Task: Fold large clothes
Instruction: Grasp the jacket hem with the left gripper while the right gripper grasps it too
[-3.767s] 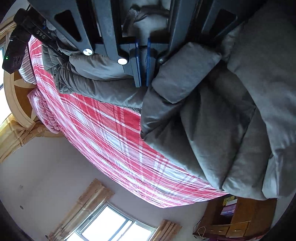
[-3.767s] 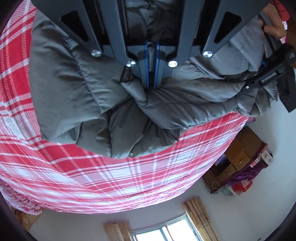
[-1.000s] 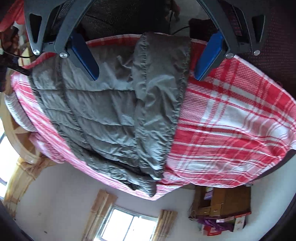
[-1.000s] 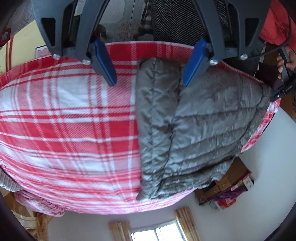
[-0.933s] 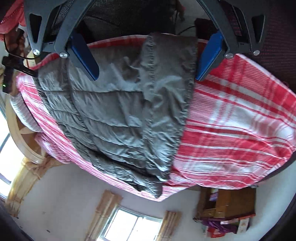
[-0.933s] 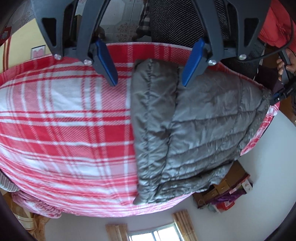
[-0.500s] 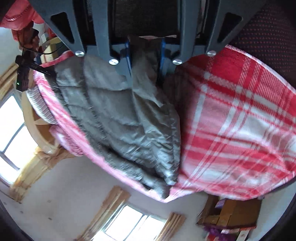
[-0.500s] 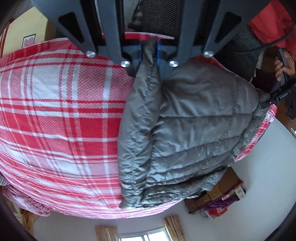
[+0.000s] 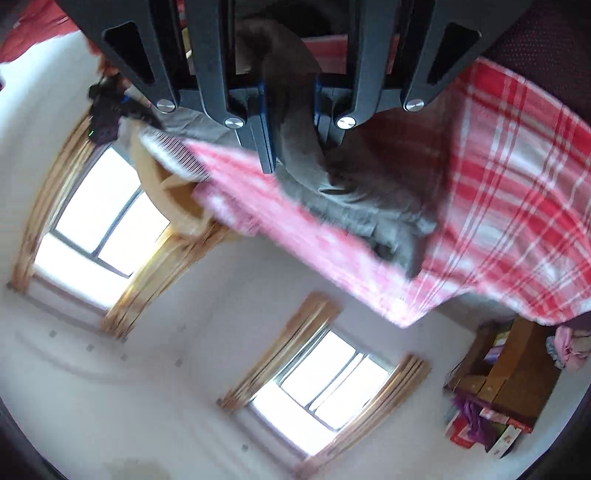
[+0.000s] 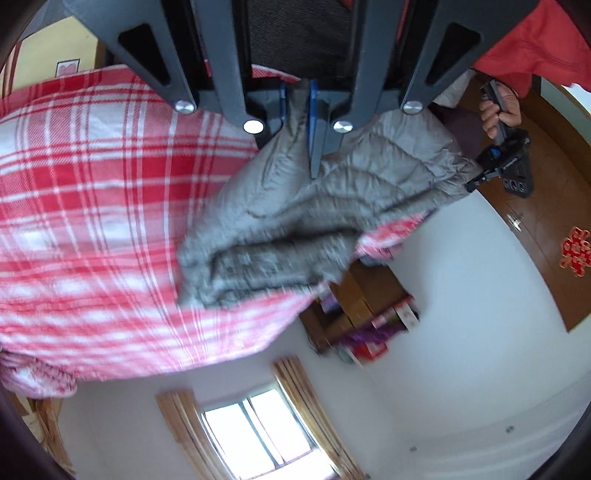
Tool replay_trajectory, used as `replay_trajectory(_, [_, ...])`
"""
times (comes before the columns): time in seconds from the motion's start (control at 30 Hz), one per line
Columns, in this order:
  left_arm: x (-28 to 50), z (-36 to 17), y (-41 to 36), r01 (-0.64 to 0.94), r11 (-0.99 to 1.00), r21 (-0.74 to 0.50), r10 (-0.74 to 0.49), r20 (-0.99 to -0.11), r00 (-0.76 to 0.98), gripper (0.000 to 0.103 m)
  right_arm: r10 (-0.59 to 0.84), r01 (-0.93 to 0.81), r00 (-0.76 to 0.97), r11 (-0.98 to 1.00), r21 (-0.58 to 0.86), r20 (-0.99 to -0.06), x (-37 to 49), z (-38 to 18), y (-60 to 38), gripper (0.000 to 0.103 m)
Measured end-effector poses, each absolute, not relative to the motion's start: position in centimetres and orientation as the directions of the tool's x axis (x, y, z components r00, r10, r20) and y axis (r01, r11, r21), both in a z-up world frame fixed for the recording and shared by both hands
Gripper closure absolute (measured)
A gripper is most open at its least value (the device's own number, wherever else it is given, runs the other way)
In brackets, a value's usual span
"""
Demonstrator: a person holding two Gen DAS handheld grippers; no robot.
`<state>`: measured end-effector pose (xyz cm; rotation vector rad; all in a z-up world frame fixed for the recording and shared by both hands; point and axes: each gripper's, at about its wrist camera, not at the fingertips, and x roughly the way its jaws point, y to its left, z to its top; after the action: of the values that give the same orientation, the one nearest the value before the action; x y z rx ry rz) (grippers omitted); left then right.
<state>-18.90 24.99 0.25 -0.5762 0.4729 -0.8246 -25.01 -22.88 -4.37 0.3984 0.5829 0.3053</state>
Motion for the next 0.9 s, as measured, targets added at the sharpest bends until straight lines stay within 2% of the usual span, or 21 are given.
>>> replay_trajectory(0.13, [-16.6,3.2,25.1,0.547,0.541,-0.638,-0.774,-0.125,0.620,0.086,0.388,-0.197,0.851,0.861,0.469,-0.355,-25.7,-1.0,-23.8,0.092])
replay_trajectory(0.23, [-13.3,4.1,24.7,0.503,0.552,-0.665,-0.749,-0.131,0.649,0.086,0.350,-0.182,0.882,0.871,0.457,-0.315,-23.8,0.7,-24.5,0.092])
replay_trajectory(0.5, [-1.1,4.2,23.1,0.329,0.677,-0.658,-0.614,-0.257,0.747,0.086,0.259,-0.093,0.919,0.875,0.475,-0.296,-12.4,3.8,-27.4,0.093])
replay_trajectory(0.67, [7.6,2.2,20.0,0.239,0.762,-0.601,-0.532,-0.373,0.760,0.086,0.145,0.038,0.928,0.880,0.474,-0.343,-3.7,2.4,-29.0,0.093])
replay_trajectory(0.9, [18.6,-4.9,16.5,0.077,0.821,-0.566,-0.445,-0.549,0.708,0.086,-0.008,0.227,0.870,0.894,0.387,-0.493,7.5,-4.0,-30.1,0.093])
